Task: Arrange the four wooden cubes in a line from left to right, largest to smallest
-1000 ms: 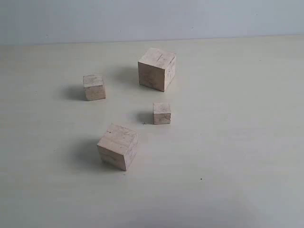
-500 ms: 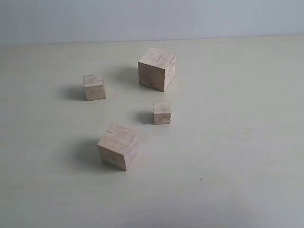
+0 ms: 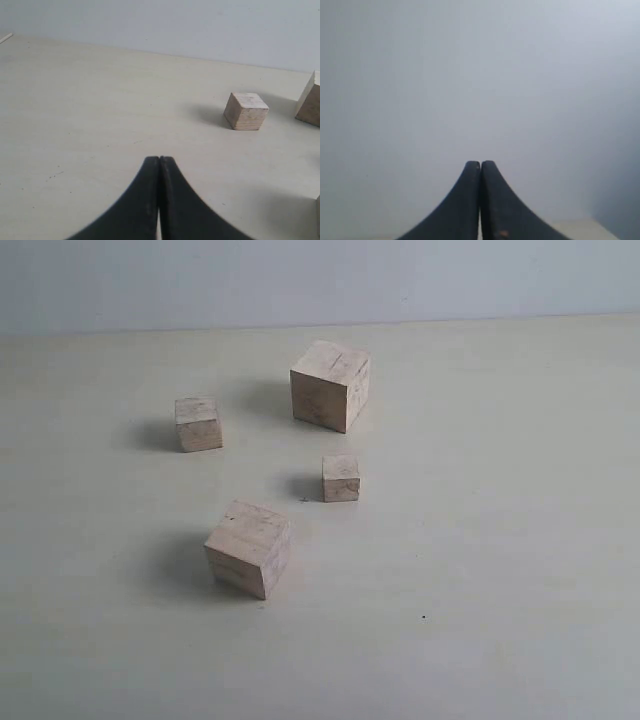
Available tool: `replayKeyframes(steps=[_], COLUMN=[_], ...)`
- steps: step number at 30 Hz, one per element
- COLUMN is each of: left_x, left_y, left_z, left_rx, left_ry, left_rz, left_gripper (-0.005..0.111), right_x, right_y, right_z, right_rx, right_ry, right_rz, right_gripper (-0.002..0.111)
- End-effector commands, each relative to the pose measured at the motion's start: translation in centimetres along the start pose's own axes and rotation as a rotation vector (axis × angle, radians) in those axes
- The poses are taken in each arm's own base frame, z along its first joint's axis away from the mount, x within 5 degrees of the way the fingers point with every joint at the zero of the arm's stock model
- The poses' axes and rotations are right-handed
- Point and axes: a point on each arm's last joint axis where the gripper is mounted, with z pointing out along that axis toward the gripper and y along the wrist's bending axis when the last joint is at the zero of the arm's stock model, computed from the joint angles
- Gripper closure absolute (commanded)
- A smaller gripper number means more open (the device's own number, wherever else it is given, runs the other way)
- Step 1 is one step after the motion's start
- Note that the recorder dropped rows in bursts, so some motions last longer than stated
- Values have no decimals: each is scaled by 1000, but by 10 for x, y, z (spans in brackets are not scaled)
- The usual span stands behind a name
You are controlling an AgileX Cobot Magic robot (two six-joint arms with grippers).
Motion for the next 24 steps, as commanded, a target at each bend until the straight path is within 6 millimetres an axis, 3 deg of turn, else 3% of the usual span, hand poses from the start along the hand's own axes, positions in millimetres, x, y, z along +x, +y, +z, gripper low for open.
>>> replayKeyframes(steps=[1, 7, 10, 16, 21, 24], left_x=[0, 0, 0, 0, 0, 0], left_y=[0, 0, 0, 0, 0, 0], left_z=[0, 0, 0, 0, 0, 0], left_rx=[5, 5, 5, 5, 5, 5], left_ry=[-8, -8, -8, -8, -8, -8], left_rz=[5, 5, 5, 5, 5, 5], left_gripper=[107, 107, 107, 107, 107, 107], right_x=[-12, -28, -38, -95, -139, -152], right_y=[0, 1, -5, -2, 5, 8], right_z=[-2, -6, -4, 10, 55, 92], right_rx=[-6, -10, 32, 27, -12, -28], right_ry=[-139, -330, -309, -215, 14, 184], right_rz=[-3, 7, 167, 204, 145, 47], right_gripper=[108, 108, 108, 108, 108, 108])
